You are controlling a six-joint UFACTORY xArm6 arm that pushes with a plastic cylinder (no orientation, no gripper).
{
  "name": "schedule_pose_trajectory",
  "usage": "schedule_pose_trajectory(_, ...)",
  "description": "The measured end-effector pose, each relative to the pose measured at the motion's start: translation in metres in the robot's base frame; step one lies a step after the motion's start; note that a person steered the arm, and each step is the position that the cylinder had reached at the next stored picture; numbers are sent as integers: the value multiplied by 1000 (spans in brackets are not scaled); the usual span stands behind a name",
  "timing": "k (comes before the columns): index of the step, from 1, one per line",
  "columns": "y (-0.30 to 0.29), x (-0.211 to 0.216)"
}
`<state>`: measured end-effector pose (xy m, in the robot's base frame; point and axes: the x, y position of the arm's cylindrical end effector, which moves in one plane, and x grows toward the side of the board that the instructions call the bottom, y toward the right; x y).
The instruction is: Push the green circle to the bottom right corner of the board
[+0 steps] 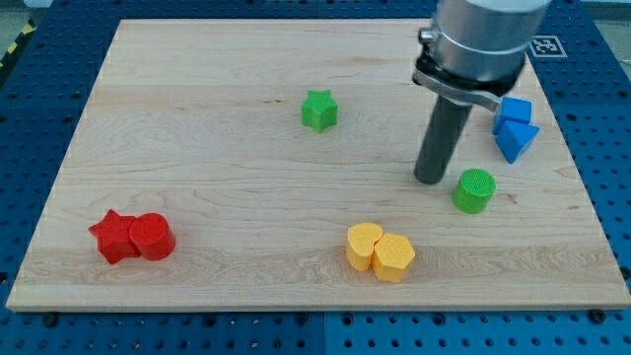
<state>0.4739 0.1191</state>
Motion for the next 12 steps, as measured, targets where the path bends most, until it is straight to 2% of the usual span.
schedule_pose_trajectory(1, 0, 1)
schedule_pose_trajectory(3, 6, 41)
schedule_pose_trajectory(5, 3, 19)
schedule_pose_trajectory(7, 11, 15)
schedule_pose_trajectory(11, 40, 18)
schedule_pose_trajectory(12, 45, 31)
